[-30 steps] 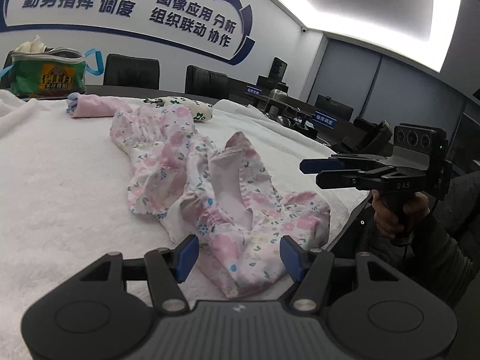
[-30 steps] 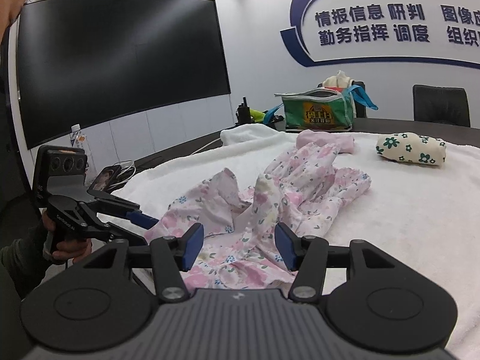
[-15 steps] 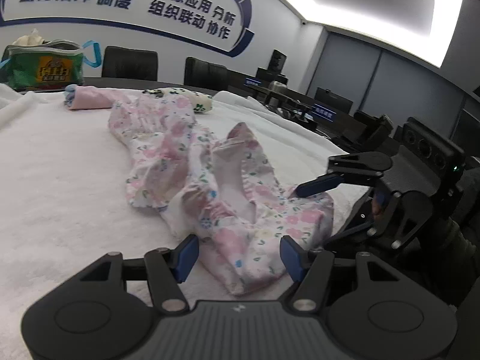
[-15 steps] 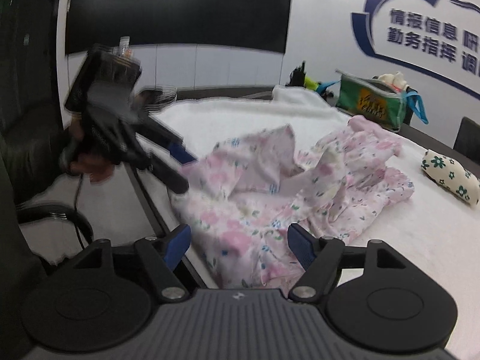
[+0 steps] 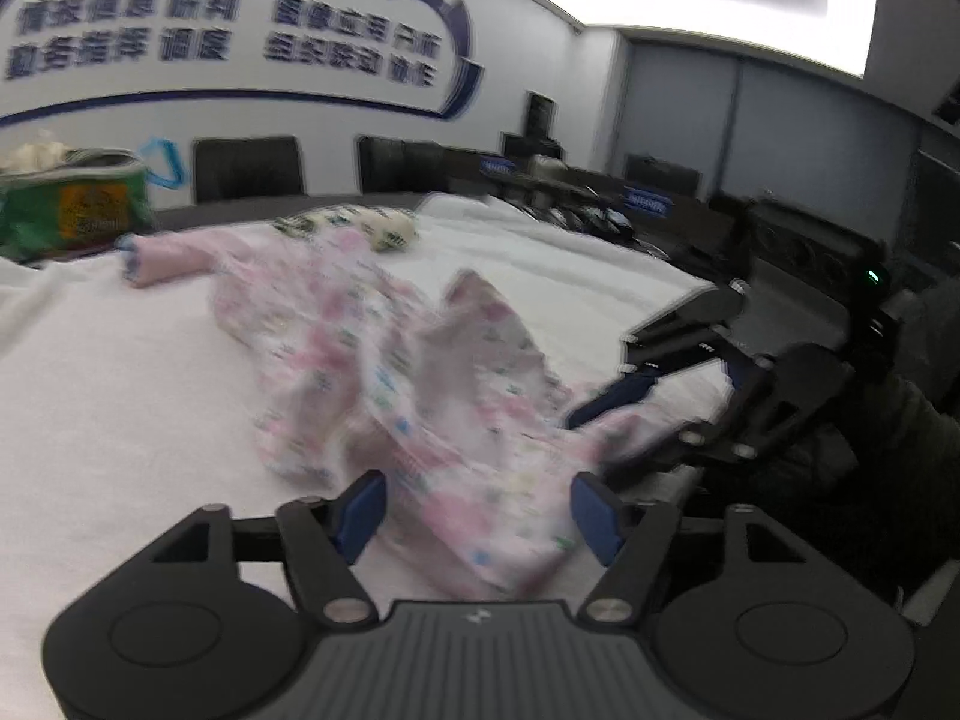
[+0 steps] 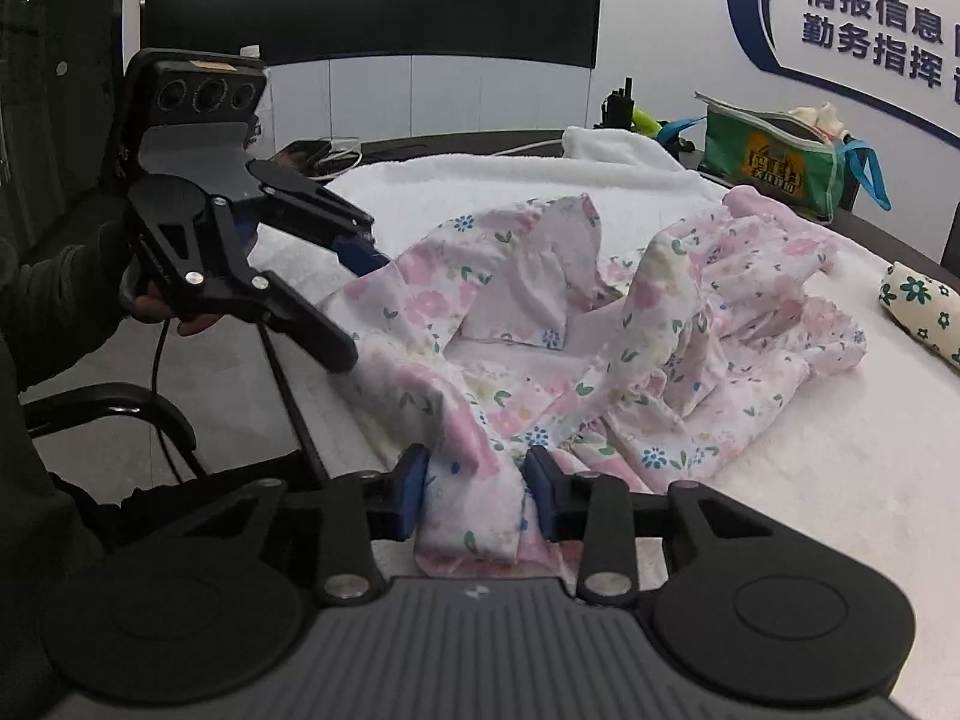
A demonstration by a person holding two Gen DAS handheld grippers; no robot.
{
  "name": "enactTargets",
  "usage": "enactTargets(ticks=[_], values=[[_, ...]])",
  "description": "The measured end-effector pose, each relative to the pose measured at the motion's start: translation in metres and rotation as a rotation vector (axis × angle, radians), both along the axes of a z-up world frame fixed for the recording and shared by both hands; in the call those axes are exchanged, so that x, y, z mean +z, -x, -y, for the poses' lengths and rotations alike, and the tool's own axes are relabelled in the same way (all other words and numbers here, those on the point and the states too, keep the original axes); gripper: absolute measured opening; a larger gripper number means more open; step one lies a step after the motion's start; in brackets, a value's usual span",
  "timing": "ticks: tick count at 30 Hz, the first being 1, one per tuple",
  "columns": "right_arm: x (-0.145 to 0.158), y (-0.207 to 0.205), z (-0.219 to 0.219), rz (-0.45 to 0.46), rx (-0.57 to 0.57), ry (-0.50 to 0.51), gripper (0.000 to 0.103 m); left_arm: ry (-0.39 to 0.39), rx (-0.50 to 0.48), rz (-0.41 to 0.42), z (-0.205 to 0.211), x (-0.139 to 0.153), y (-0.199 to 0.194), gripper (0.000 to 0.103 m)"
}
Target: Fold clothes
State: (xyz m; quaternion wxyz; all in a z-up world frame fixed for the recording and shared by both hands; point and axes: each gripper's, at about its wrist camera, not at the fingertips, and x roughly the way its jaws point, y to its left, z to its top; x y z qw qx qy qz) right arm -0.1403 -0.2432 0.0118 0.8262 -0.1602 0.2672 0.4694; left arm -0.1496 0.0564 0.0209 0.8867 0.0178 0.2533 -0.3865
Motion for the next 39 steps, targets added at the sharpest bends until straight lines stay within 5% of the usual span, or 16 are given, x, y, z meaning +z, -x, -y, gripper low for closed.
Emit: enactTargets(ticks=[6,9,10,12,14,16,19,22,27,32,37,39], values=[[0.024,-0.007,0.024,-0.006,-0.101,-0.198,0.063,0.269,0.227,-0.171,-0.032,0.009,-0.04,0.079],[0.019,-0.027,0.024,-0.05,-0.258,-0.224,0.065,0.254,0.338,-0.223,-0.018,0.007,-0.06,0.076],[0.015,-0.034,0.023,-0.069,-0.307,-0.226,0.064,0.231,0.344,-0.21,-0.011,0.007,-0.062,0.068],[0.012,-0.038,0.021,-0.082,-0.337,-0.24,0.051,0.208,0.324,-0.186,0.001,0.007,-0.062,0.048],[0.011,-0.035,0.019,-0.077,-0.317,-0.262,0.024,0.207,0.284,-0.191,0.009,0.006,-0.061,0.02],[0.01,-0.032,0.017,-0.071,-0.297,-0.284,0.016,0.249,0.251,-0.192,0.008,0.006,-0.059,0.004],[0.009,-0.029,0.015,-0.065,-0.268,-0.321,0.011,0.366,0.185,-0.173,0.0,0.009,-0.053,0.004],[0.014,-0.036,0.028,-0.101,-0.264,-0.422,0.011,0.366,0.172,-0.194,0.005,0.007,-0.062,0.004],[-0.007,-0.059,0.017,-0.193,-0.343,-0.318,0.018,0.219,0.26,-0.304,0.024,-0.019,-0.083,0.01],[0.004,-0.045,0.02,-0.128,-0.343,-0.309,0.054,0.287,0.25,-0.264,0.006,-0.013,-0.067,0.049],[0.031,-0.017,0.038,0.015,-0.316,-0.327,0.065,0.323,0.211,-0.145,-0.019,0.003,-0.035,0.06],[0.035,-0.01,0.042,0.046,-0.314,-0.317,0.069,0.314,0.266,-0.114,-0.026,0.008,-0.027,0.072]])
